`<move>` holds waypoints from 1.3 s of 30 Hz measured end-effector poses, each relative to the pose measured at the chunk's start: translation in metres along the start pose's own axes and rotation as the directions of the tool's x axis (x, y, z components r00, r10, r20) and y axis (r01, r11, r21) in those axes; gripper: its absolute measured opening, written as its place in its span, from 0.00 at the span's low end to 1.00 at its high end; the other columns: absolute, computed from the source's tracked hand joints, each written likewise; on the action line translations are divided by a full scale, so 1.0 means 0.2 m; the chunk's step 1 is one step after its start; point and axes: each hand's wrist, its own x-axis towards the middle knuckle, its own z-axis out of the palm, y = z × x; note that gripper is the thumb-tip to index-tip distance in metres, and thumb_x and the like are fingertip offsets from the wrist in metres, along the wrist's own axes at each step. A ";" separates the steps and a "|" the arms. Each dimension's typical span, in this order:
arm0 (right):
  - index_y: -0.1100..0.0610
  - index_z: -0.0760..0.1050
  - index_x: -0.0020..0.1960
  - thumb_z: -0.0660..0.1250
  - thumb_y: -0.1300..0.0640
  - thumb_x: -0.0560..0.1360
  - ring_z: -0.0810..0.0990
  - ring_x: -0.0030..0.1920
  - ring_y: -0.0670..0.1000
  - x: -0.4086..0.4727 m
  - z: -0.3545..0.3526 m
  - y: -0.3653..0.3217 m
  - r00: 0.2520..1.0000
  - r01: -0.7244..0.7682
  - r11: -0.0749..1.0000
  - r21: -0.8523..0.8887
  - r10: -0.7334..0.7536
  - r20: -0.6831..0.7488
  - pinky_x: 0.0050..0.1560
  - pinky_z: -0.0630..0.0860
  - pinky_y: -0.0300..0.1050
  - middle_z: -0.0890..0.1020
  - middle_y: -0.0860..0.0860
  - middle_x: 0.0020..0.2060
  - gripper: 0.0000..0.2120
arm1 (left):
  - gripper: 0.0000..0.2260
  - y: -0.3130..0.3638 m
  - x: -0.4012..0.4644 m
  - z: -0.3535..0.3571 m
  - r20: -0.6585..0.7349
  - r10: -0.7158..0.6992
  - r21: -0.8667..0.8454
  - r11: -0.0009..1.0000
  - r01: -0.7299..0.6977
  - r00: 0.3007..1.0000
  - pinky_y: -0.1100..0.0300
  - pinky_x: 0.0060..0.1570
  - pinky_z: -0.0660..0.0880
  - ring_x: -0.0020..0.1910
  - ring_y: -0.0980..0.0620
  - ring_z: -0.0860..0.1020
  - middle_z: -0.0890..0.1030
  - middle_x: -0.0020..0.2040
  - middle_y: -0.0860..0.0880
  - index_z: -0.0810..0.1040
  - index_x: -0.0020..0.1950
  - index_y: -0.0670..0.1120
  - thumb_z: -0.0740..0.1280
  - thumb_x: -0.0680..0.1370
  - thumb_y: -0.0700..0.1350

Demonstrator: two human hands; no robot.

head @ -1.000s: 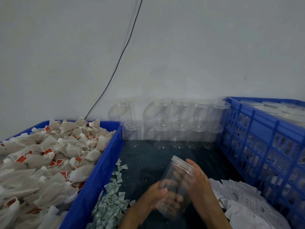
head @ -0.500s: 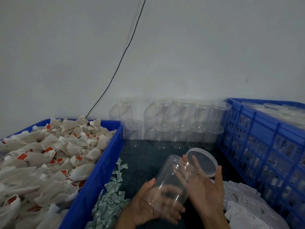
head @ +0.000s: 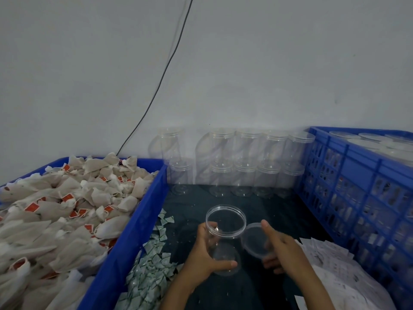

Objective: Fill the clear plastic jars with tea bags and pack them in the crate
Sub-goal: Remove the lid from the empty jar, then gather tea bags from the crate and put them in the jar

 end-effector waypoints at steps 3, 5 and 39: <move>0.56 0.79 0.45 0.55 0.43 0.81 0.79 0.27 0.46 0.04 0.04 0.04 0.997 0.045 0.978 -0.202 -0.057 -0.055 0.34 0.73 0.40 0.79 0.48 0.26 0.21 | 0.40 0.00 0.00 0.00 0.035 -0.015 0.069 0.998 0.013 0.999 0.59 0.65 0.73 0.65 0.58 0.73 0.71 0.66 0.55 0.62 0.65 0.57 0.81 0.62 0.40; 0.56 0.77 0.39 0.53 0.46 0.82 0.78 0.32 0.48 0.07 0.08 0.06 0.988 0.078 0.973 -0.216 -0.105 -0.114 0.39 0.74 0.44 0.78 0.49 0.30 0.22 | 0.40 -0.01 0.00 0.00 0.044 -0.038 0.084 0.996 0.034 0.998 0.60 0.64 0.73 0.64 0.59 0.73 0.71 0.66 0.56 0.61 0.65 0.58 0.81 0.63 0.40; 0.58 0.80 0.40 0.59 0.64 0.79 0.75 0.31 0.47 -0.32 0.56 -0.95 0.876 0.333 0.899 0.285 -0.407 0.259 0.30 0.73 0.36 0.82 0.52 0.34 0.14 | 0.14 0.68 -0.23 -0.95 -0.465 -0.150 0.822 0.293 0.488 0.873 0.55 0.60 0.73 0.58 0.50 0.76 0.78 0.60 0.48 0.75 0.61 0.47 0.69 0.76 0.41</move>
